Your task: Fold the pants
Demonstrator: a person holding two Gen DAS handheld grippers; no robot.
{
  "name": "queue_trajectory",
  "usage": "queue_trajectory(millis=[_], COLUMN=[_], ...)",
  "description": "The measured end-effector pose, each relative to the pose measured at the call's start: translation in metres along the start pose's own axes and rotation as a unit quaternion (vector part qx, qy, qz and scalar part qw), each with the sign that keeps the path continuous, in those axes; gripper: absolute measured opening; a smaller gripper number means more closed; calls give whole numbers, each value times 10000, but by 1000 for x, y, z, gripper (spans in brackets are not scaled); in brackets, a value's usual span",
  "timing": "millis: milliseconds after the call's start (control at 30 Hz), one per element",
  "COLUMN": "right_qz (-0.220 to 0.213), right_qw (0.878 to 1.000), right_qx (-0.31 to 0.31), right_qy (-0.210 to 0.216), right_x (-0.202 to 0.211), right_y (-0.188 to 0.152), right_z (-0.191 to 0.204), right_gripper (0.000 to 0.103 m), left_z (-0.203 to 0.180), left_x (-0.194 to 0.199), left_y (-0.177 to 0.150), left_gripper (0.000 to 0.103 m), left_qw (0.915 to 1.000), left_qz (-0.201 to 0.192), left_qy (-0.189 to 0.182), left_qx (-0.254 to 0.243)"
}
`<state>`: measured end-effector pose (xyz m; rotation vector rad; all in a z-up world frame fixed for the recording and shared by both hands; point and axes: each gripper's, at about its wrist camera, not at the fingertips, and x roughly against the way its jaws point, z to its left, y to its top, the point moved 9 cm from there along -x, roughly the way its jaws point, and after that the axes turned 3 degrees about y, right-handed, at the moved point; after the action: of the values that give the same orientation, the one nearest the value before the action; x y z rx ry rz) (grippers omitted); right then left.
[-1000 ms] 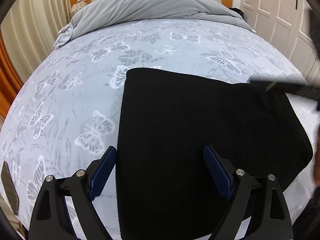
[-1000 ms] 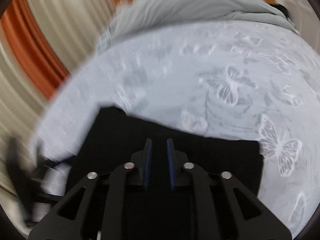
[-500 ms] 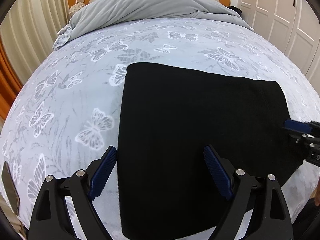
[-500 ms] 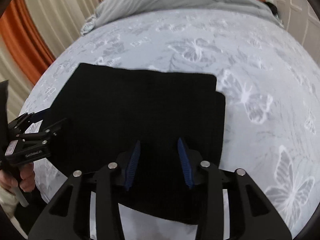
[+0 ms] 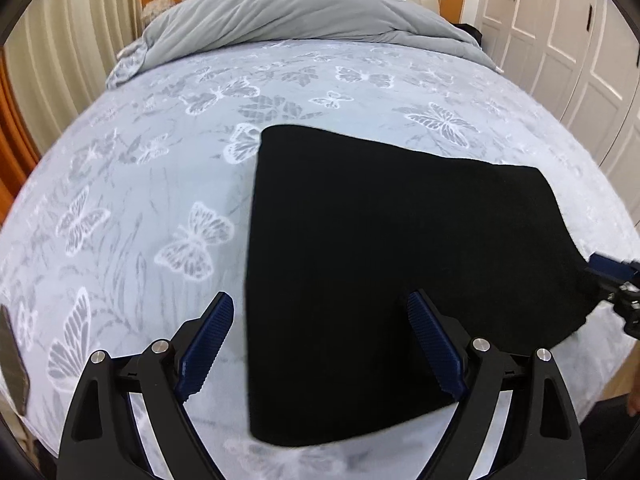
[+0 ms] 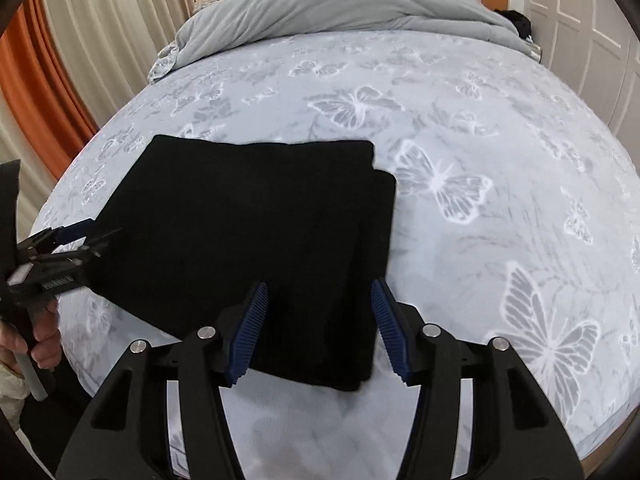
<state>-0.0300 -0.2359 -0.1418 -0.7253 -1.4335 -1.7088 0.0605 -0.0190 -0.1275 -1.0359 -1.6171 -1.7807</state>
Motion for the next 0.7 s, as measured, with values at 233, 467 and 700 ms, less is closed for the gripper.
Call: queue_trajectory(millis=[233,467,700], right_qz=[-678,-1056,-269], right_qw=[9960,9838,9840], right_qx=[-210,442,721], right_qy=[533,1380,1609], right_x=[41,46,-67], right_y=[27,79,108], right_z=[9,103,194], right_gripper=[54,12,12], left_z=[26,82,107], left_x=[-12,35,43], left_y=[-15,20,28], left_gripper=[98,97,97], left_qw=[9991,9904,9856], left_qz=[190,-758,-749], left_qy=[-193,879,921], left_qx=[324,753,1208])
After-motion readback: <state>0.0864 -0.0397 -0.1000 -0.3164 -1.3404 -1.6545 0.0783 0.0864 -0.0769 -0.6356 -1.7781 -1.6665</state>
